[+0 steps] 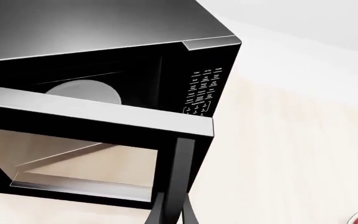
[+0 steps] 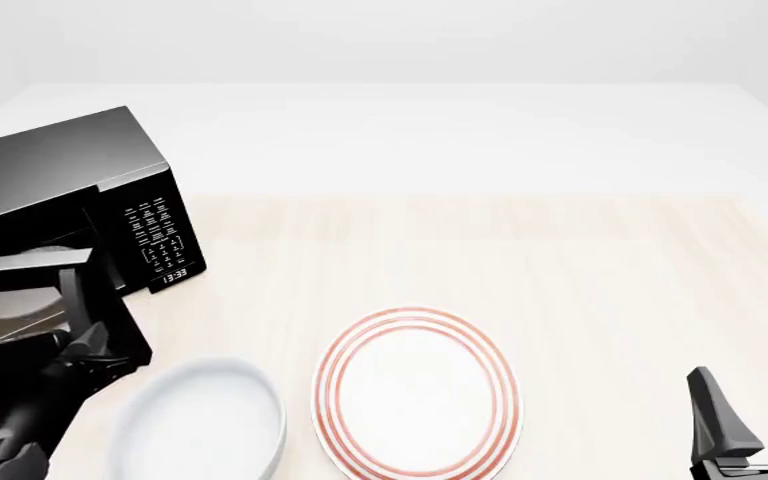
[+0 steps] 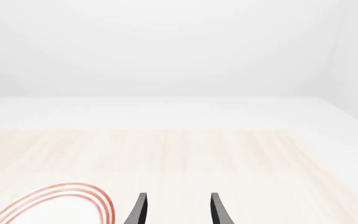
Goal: Open the microwave.
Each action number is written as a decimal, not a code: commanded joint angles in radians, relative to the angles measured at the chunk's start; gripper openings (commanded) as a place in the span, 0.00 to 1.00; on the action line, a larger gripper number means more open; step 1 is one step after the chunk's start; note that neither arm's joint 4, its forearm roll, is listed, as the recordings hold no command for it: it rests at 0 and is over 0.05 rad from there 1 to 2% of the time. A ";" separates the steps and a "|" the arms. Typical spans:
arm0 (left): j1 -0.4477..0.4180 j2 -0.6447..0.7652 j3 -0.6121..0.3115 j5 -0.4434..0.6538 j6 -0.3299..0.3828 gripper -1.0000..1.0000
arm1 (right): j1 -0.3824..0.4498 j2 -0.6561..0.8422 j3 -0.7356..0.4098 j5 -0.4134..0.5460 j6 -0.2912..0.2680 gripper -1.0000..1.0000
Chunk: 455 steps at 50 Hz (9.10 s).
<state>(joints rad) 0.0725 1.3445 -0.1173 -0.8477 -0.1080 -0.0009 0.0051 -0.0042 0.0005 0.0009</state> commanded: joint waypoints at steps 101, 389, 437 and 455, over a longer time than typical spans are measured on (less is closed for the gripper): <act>0.009 -0.433 -0.050 0.248 0.022 1.00 | 0.000 0.000 0.000 0.000 0.000 1.00; 0.071 -0.149 -0.914 1.357 0.149 1.00 | -0.001 0.003 -0.003 0.003 -0.002 1.00; 0.179 -0.073 -0.840 1.257 0.134 1.00 | -0.001 0.003 -0.003 0.003 -0.002 1.00; 0.195 -0.041 -0.827 1.227 0.132 1.00 | -0.001 0.002 -0.003 0.003 -0.002 1.00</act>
<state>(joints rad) 0.2589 1.2897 -0.9549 0.3955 0.0258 -0.0016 0.0076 -0.0074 0.0032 -0.0010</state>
